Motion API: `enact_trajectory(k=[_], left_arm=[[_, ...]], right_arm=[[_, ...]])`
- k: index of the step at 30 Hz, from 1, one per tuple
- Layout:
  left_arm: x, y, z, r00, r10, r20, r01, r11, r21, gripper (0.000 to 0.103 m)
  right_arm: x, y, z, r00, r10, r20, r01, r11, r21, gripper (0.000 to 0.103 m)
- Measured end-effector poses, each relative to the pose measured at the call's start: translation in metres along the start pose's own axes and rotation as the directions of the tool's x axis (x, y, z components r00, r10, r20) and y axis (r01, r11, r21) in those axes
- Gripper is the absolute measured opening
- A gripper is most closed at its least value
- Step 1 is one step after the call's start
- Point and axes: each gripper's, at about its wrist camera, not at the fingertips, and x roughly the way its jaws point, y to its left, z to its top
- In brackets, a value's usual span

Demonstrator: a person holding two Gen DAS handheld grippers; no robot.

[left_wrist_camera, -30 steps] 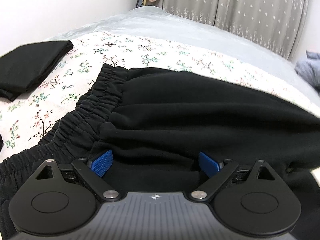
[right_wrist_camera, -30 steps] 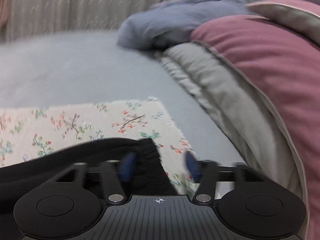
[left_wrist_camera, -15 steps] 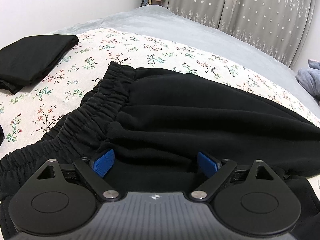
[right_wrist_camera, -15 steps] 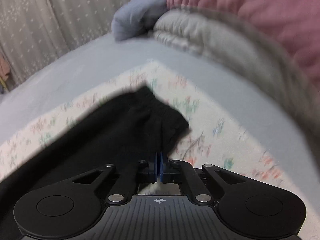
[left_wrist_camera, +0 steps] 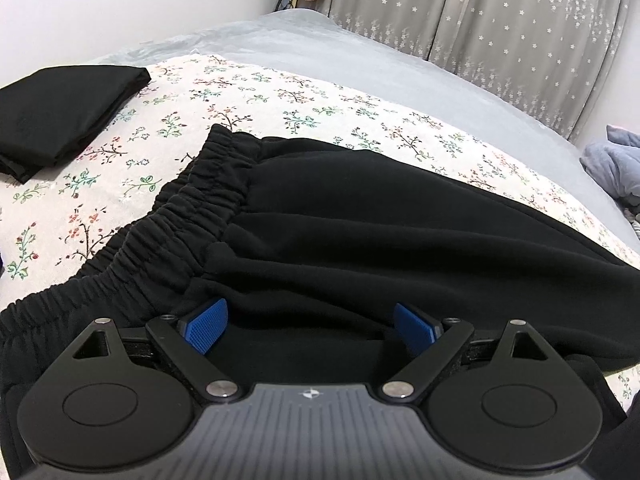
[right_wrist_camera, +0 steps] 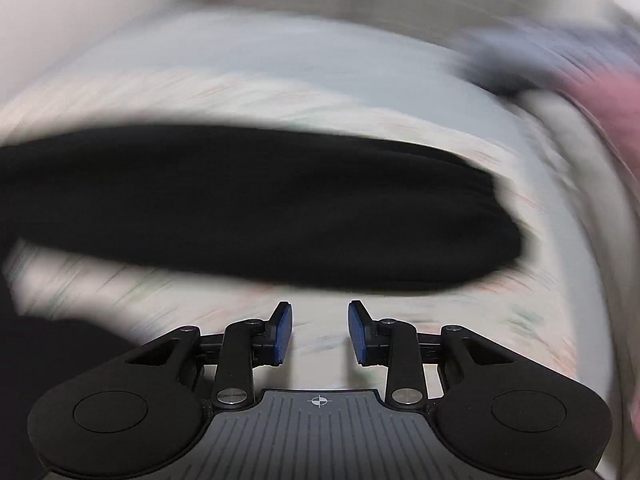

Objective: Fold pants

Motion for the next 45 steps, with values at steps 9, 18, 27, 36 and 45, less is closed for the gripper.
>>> enact_trajectory(k=[9, 18, 27, 36, 45], left_arm=[[-0.001, 0.006, 0.003, 1.0, -0.024, -0.013, 0.023, 0.999, -0.046, 0.102], [0.0, 0.007, 0.002, 1.0, -0.008, -0.012, 0.007, 0.999, -0.048, 0.1], [0.0, 0.013, 0.002, 0.999, 0.033, -0.021, -0.035, 0.996, -0.078, 0.093], [-0.024, 0.038, 0.014, 0.999, 0.015, 0.036, -0.008, 0.985, -0.173, 0.093], [-0.062, 0.093, 0.016, 0.986, 0.149, 0.071, -0.131, 0.967, -0.219, 0.095]], right_arm=[[-0.006, 0.029, -0.001, 0.999, 0.046, -0.029, -0.048, 0.995, -0.09, 0.026], [-0.007, 0.045, -0.026, 0.994, 0.101, -0.047, -0.106, 0.988, -0.108, 0.025], [-0.068, 0.056, -0.027, 0.989, -0.123, 0.086, 0.127, 0.991, -0.048, 0.001], [-0.047, 0.087, -0.019, 0.978, -0.2, 0.057, 0.206, 0.971, -0.118, 0.061], [-0.031, 0.207, 0.009, 0.99, 0.105, 0.096, -0.087, 0.979, -0.182, 0.059]])
